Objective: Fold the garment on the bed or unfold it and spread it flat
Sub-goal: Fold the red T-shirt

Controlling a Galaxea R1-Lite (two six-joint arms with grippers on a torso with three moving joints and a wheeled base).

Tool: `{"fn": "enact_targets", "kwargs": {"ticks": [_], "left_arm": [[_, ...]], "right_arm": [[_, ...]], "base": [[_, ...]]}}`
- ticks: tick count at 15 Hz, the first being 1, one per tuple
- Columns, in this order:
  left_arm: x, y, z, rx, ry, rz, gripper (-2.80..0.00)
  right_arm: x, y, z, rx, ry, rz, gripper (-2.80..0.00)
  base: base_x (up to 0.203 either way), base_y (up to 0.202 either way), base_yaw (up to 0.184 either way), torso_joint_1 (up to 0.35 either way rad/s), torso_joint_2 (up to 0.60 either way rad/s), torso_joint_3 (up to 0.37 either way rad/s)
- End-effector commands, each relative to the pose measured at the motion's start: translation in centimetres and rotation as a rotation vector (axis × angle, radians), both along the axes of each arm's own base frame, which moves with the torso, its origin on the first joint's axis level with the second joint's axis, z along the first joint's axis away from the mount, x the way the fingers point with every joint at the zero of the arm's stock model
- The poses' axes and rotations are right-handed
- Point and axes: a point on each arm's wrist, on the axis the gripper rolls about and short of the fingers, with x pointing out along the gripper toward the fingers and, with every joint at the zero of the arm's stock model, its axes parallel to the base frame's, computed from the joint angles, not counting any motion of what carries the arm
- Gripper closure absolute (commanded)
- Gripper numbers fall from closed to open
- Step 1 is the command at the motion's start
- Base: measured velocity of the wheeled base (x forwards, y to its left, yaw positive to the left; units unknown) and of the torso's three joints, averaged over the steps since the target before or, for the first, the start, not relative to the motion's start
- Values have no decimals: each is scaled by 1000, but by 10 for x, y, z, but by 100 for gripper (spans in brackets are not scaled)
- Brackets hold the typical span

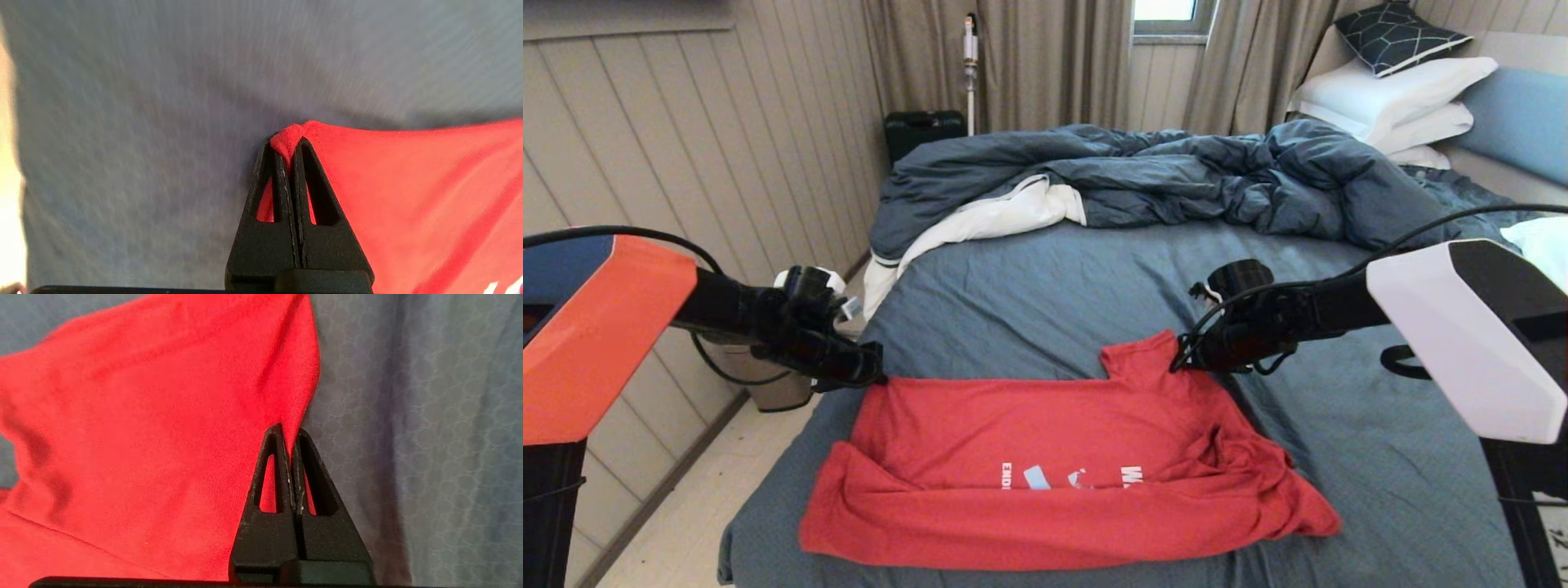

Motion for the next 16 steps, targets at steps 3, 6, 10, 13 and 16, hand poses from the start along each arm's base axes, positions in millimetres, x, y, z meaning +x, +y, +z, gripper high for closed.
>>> {"fn": "enact_targets", "kwargs": {"ticks": [3,6,10,13,16], "left_arm": [[-2,1,39,5,-149,5,0],[-15,8,54,7,-160,20,0],[-46,19,57,10,-119,35,0],[-68,22,58,9,-107,40,0],[-89,23,53,11,-119,36,0]], "right_arm": [[-4,0,19,6,-41,-3,0],[-14,0,41,18,-71,-10,0],[-47,-5,56,19,-44,-13,0],[-77,-11,64,23,-32,-12,0],[-104,-19,66,30,-63,-12,0]], "base": [[0,0,0,0,0,0],[0,0,0,0,0,0],[0,0,0,0,0,0],[0,0,0,0,0,0],[0,0,0,0,0,0]]}}
